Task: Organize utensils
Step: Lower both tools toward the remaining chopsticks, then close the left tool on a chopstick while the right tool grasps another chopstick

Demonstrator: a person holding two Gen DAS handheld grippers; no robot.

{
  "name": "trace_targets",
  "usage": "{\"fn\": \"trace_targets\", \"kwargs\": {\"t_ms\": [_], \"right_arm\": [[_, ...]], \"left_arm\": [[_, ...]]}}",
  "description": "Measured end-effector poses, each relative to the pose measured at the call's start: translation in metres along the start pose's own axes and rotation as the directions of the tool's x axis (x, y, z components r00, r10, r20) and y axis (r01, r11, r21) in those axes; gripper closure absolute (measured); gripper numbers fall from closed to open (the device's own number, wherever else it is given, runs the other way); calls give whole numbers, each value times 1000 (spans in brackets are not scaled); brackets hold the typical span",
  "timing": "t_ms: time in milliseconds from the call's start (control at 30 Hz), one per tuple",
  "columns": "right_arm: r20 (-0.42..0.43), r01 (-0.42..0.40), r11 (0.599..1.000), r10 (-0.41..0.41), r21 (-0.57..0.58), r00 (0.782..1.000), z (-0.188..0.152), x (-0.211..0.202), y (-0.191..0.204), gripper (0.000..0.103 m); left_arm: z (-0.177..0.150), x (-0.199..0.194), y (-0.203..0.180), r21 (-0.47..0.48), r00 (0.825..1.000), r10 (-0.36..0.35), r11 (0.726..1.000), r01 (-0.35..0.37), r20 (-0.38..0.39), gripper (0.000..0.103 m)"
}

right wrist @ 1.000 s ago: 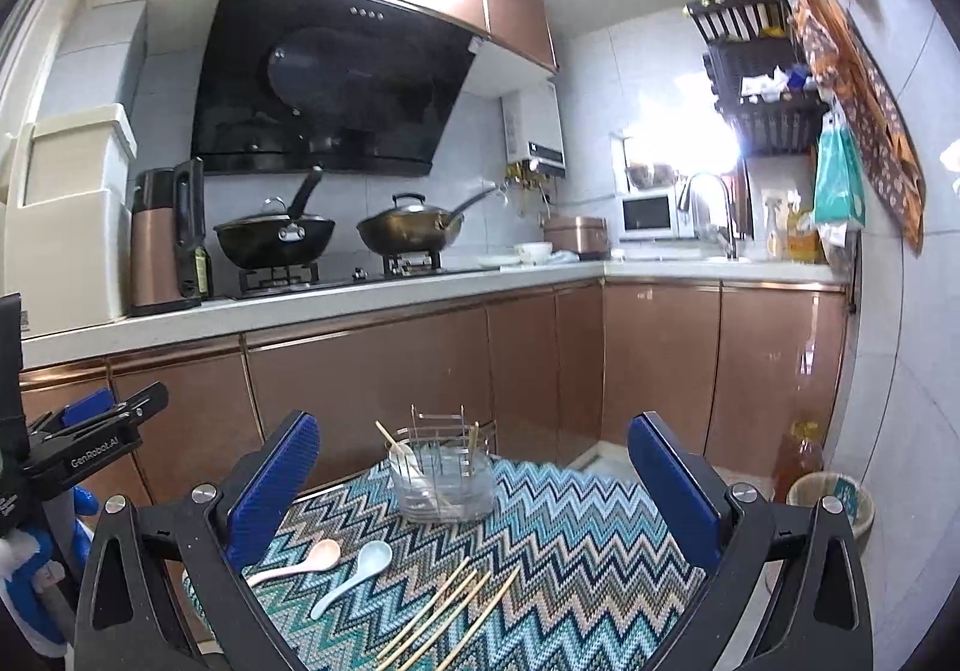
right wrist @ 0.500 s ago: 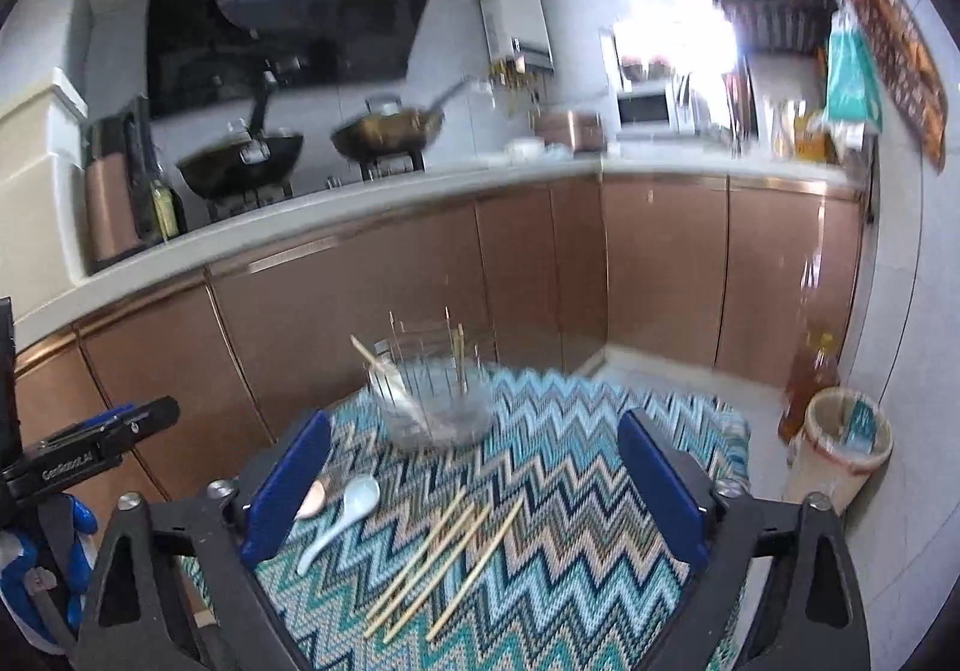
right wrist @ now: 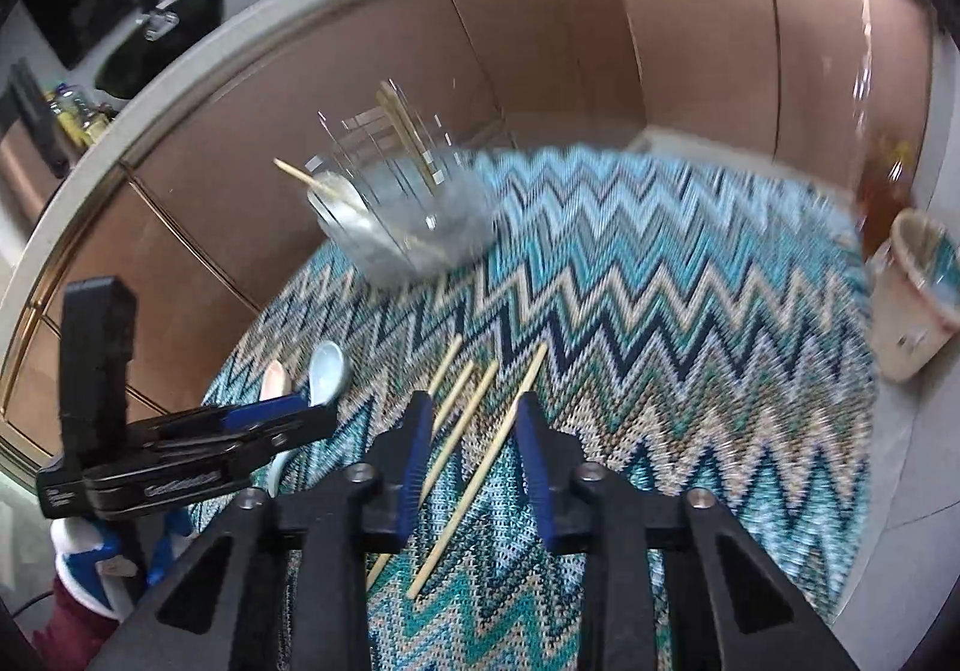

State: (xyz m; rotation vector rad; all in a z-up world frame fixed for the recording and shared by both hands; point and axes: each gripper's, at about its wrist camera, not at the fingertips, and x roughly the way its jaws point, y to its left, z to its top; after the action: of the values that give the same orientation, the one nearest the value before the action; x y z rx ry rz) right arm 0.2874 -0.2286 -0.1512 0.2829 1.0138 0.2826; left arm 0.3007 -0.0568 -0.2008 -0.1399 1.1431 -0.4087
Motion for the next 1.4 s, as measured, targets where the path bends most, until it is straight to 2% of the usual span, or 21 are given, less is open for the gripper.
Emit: {"fn": "trace_targets", "kwargs": {"t_ms": [167,367,567,733,800,933,967,1100,1167,1267,1367,1400], "right_arm": [[-89,-16,1000,17,17,996,6,34,-12,82],[-151,-66,998,68,20,986,13,57,-10,84],[-207,-53,999,54,11,977,21,80,-5,87],[-248,-29,999,33,17,968,25,99,-5,87],[-268,-22,1000,26,20,963,26,108,-3,86],[-310,2,1000,2,11,951,28,126,2,86],[-314,-17,1000,15,-2,949,28,130,2,86],[-330,7,1000,-14,-21,944,33,143,11,86],[-335,5,1000,-10,-16,942,34,148,16,91],[-326,-41,999,45,19,944,35,157,23,94],[-300,-84,996,93,43,949,28,141,27,95],[-259,-156,987,161,39,952,25,134,28,95]], "left_arm": [[16,33,0,13,998,22,1000,-21,-55,63],[31,58,2,38,995,33,999,-30,-93,71],[43,86,1,60,991,32,998,-24,-130,76],[47,95,-9,145,987,91,987,-72,-129,91],[48,95,-9,154,988,91,985,-71,-127,95],[53,97,0,121,991,40,992,-25,-124,97],[54,97,2,118,992,32,993,-18,-122,97],[51,90,8,122,994,16,993,-2,-112,98],[48,85,10,122,995,8,992,4,-97,98],[43,70,18,113,998,-8,993,14,-57,98],[35,48,26,96,1000,-18,995,19,-16,99],[33,42,25,93,1000,-24,995,24,2,99]]}}
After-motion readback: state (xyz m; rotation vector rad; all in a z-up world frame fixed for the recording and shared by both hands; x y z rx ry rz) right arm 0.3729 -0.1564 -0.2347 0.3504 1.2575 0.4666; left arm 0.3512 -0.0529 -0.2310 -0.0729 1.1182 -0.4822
